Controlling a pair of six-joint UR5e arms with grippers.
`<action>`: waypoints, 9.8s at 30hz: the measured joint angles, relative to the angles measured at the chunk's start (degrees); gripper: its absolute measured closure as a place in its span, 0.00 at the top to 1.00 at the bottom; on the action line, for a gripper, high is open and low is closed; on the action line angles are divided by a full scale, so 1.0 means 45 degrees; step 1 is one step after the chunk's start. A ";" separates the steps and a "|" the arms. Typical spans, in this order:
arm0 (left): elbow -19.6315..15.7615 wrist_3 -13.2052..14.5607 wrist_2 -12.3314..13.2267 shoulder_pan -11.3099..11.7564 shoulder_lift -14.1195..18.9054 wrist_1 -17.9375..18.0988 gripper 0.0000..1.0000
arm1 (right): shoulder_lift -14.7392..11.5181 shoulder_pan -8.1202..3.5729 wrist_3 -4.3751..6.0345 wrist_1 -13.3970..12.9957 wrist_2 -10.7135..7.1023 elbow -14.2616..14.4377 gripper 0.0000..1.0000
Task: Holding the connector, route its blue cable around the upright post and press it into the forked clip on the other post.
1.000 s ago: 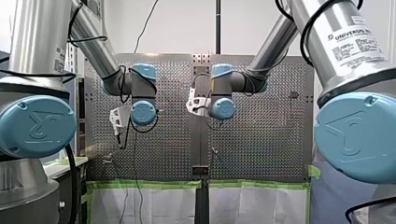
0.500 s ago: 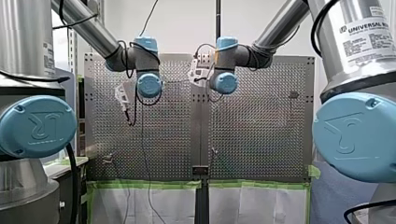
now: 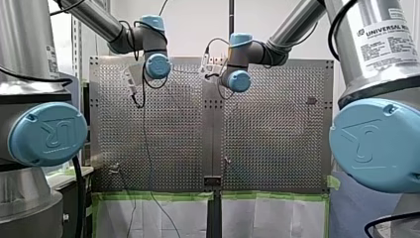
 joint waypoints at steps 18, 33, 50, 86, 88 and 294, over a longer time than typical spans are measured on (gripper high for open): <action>0.2375 -0.0184 0.2347 0.2370 0.0112 -0.2046 0.02 | 0.0717 0.0030 0.0141 0.1021 -0.0437 -0.2348 0.00; 0.3399 -0.1224 0.4340 0.4362 -0.1264 -0.2092 0.02 | 0.1453 0.0225 0.0159 0.1307 -0.0710 -0.3677 0.00; 0.3747 -0.1960 0.6657 0.6681 -0.2217 -0.1661 0.05 | 0.1877 0.0095 0.0086 0.1337 -0.0798 -0.4083 0.00; 0.3785 -0.2226 1.0642 0.7980 -0.4079 -0.1189 0.09 | 0.3063 -0.0414 0.0084 0.1493 -0.0850 -0.4777 0.00; 0.3785 -0.2250 1.0652 0.7954 -0.4159 -0.1186 0.09 | 0.3100 -0.0417 0.0086 0.1494 -0.0851 -0.4778 0.00; 0.3453 -0.3553 1.0397 0.6956 -0.5032 -0.0387 0.71 | 0.8366 -0.3930 -0.1151 -0.1941 0.1996 0.1870 0.00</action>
